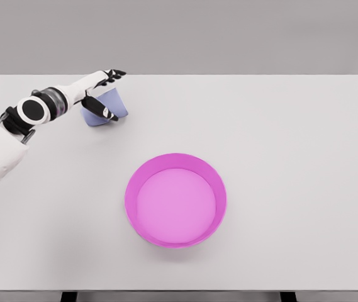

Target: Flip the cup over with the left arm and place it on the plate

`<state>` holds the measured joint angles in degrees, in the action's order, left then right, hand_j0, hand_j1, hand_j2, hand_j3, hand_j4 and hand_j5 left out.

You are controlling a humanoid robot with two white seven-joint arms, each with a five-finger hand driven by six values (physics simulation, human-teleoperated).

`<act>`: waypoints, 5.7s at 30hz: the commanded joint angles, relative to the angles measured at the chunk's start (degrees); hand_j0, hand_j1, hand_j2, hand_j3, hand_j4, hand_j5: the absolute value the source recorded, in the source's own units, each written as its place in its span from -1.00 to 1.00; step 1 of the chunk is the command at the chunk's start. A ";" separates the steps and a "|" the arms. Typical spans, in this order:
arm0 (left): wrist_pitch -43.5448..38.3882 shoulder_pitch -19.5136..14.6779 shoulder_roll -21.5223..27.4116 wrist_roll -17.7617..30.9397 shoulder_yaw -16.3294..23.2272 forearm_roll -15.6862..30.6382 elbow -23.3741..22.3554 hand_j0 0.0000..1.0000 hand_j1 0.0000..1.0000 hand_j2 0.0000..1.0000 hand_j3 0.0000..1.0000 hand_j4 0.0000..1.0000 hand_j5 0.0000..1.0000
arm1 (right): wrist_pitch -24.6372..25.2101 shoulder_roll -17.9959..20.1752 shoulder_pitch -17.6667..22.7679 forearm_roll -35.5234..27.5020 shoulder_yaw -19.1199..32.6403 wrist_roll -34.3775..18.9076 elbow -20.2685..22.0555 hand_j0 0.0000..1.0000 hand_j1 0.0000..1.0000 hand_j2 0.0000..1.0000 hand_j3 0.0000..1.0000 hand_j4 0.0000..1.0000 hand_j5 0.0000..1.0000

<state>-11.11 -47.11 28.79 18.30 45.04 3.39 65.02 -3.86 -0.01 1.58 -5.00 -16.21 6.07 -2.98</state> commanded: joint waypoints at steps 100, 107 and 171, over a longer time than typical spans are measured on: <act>40.46 36.12 -1.46 -0.28 -8.03 27.20 29.99 0.26 0.26 0.26 0.26 0.26 0.26 | 0.00 0.01 0.00 -0.01 0.04 0.00 -0.01 1.00 1.00 1.00 1.00 1.00 1.00; 40.46 36.65 -1.28 0.69 -8.21 27.20 30.17 0.27 0.27 0.27 0.27 0.27 0.27 | 0.00 0.01 0.00 -0.01 -0.05 0.00 -0.01 1.00 1.00 1.00 1.00 1.00 1.00; 40.55 37.00 28.95 16.70 -17.44 39.94 35.80 1.00 1.00 1.00 1.00 1.00 1.00 | 0.00 0.01 0.00 -0.01 -0.05 0.00 -0.10 1.00 1.00 1.00 1.00 1.00 1.00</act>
<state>29.55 -10.20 56.13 33.01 28.15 41.82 100.76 -3.86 -0.01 1.50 -5.00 -16.21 6.07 -2.98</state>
